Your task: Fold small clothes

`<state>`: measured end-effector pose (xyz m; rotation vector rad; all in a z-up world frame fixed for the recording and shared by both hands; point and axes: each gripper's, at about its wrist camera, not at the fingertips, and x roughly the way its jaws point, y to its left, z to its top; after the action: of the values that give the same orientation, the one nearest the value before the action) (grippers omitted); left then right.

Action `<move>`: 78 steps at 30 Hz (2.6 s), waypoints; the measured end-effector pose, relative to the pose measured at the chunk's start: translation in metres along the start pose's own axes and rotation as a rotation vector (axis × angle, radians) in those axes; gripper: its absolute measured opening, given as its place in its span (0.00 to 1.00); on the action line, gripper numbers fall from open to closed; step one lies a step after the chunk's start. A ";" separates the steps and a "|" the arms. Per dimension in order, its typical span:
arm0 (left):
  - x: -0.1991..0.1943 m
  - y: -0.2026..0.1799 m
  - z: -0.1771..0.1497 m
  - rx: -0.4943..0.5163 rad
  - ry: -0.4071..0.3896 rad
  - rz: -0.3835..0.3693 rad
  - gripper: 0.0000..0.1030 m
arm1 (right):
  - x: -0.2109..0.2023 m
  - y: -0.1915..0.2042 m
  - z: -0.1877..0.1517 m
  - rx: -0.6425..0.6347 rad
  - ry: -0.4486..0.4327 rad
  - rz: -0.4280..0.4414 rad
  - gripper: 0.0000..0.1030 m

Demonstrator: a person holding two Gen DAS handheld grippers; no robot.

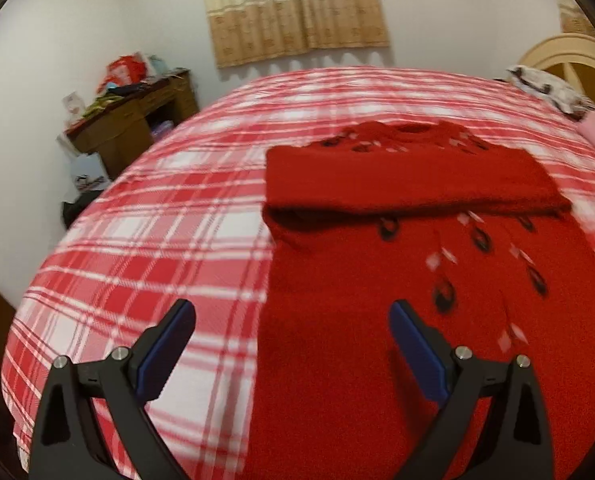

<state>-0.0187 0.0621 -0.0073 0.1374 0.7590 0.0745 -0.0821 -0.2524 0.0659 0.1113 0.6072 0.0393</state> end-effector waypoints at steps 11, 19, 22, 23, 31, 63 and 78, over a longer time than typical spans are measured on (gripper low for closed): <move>-0.047 0.048 -0.055 0.012 0.024 -0.115 0.97 | -0.069 -0.003 -0.059 -0.064 0.057 0.063 0.68; -0.060 0.042 -0.084 0.001 0.120 -0.297 0.87 | -0.098 0.014 -0.085 -0.214 0.126 0.105 0.68; -0.061 0.034 -0.094 0.042 0.140 -0.301 0.85 | -0.093 0.008 -0.106 -0.162 0.167 0.154 0.68; -0.059 0.034 -0.097 0.043 0.152 -0.303 0.81 | -0.088 0.007 -0.110 -0.151 0.181 0.158 0.68; -0.054 0.037 -0.116 -0.030 0.222 -0.340 0.73 | -0.038 0.011 -0.144 -0.067 0.324 0.221 0.68; -0.051 0.047 -0.024 -0.106 0.111 -0.442 0.10 | 0.026 0.005 -0.028 0.176 0.264 0.430 0.09; -0.029 0.066 0.004 0.015 0.065 -0.338 0.48 | 0.158 0.000 -0.022 0.290 0.377 0.247 0.08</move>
<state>-0.0375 0.1239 0.0254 0.0190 0.8383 -0.2492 0.0352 -0.2397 -0.0419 0.4674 0.9715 0.2153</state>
